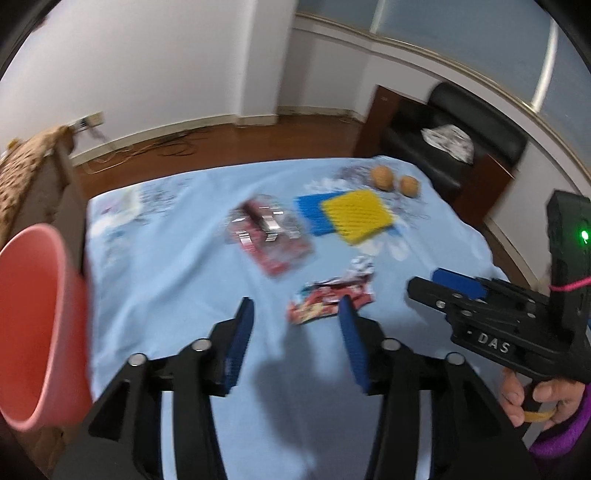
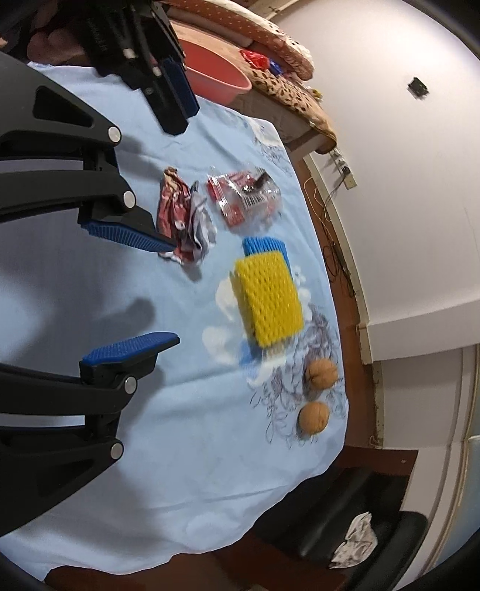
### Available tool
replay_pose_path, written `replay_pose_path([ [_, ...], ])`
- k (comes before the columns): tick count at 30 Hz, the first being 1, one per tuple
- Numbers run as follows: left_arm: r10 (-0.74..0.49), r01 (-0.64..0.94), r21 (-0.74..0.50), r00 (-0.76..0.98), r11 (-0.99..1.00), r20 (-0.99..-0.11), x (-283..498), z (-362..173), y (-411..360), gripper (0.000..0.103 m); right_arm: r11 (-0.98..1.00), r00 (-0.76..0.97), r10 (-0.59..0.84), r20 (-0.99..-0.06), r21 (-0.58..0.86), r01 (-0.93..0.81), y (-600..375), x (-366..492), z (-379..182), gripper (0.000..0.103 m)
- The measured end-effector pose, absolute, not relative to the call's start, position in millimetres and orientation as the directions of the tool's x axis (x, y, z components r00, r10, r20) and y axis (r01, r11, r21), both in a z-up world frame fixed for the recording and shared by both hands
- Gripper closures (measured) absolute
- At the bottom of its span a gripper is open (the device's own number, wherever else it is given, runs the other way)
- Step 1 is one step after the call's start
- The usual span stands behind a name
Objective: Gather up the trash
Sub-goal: 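Grasp the red-and-silver wrapper with the left gripper while the right gripper grasps the yellow foam net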
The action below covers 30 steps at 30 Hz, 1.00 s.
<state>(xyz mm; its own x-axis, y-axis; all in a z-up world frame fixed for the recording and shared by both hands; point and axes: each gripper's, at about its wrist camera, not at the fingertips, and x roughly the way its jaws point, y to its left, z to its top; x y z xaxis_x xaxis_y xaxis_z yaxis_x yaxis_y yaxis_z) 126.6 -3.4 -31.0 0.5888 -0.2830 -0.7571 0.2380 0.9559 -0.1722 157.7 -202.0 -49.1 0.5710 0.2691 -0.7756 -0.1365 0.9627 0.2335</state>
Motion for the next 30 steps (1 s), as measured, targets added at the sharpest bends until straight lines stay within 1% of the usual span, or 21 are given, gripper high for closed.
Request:
replay_pose_path([
  [3, -0.311, 0.306, -0.155, 0.572, 0.939, -0.759, 133.4, -34.7, -18.6, 0.053, 0.963, 0.572, 0.266, -0.776, 0.241, -0.121, -209.5, 159.5, -50.4, 0.058],
  [9, -0.315, 0.386, -0.106, 0.534, 0.916, -0.784, 153.2, -51.1, -38.0, 0.053, 0.961, 0.563, 0.268, -0.781, 0.260, -0.097, -219.5, 165.3, -55.4, 0.058],
  [14, -0.308, 0.406, -0.091, 0.509, 0.909, -0.804, 166.2, -67.8, -44.9, 0.053, 0.950, 0.552, 0.293, -0.781, 0.302, -0.078, -224.9, 173.7, -58.0, 0.058],
  [18, -0.324, 0.406, -0.105, 0.521, 0.908, -0.790, 165.5, -73.6, -44.1, 0.054, 0.948, 0.557, 0.299, -0.775, 0.309, -0.080, -224.6, 181.6, -56.1, 0.058],
  [19, -0.324, 0.402, -0.107, 0.524, 0.909, -0.787, 165.0, -74.1, -43.8, 0.058, 0.946, 0.558, 0.303, -0.772, 0.312, -0.082, -223.7, 183.9, -55.6, 0.058],
  [20, -0.319, 0.392, -0.105, 0.533, 0.914, -0.784, 164.3, -73.9, -42.7, 0.065, 0.944, 0.558, 0.309, -0.770, 0.318, -0.084, -222.6, 186.7, -55.1, 0.058],
  [21, -0.314, 0.378, -0.108, 0.542, 0.919, -0.780, 164.0, -73.2, -40.8, 0.075, 0.941, 0.558, 0.316, -0.767, 0.327, -0.085, -221.9, 189.5, -54.7, 0.058],
  [23, -0.317, 0.352, -0.132, 0.544, 0.927, -0.777, 164.3, -71.4, -35.1, 0.090, 0.933, 0.557, 0.335, -0.760, 0.350, -0.084, -220.0, 195.1, -54.0, 0.058],
  [25, -0.327, 0.330, -0.161, 0.545, 0.930, -0.772, 163.2, -69.5, -29.0, 0.093, 0.921, 0.556, 0.359, -0.749, 0.381, -0.081, -217.3, 202.4, -53.5, 0.058],
  [30, -0.325, 0.300, -0.179, 0.558, 0.937, -0.763, 156.0, -65.4, -22.2, 0.093, 0.888, 0.537, 0.407, -0.739, 0.458, -0.044, -213.7, 222.1, -58.7, 0.057],
])
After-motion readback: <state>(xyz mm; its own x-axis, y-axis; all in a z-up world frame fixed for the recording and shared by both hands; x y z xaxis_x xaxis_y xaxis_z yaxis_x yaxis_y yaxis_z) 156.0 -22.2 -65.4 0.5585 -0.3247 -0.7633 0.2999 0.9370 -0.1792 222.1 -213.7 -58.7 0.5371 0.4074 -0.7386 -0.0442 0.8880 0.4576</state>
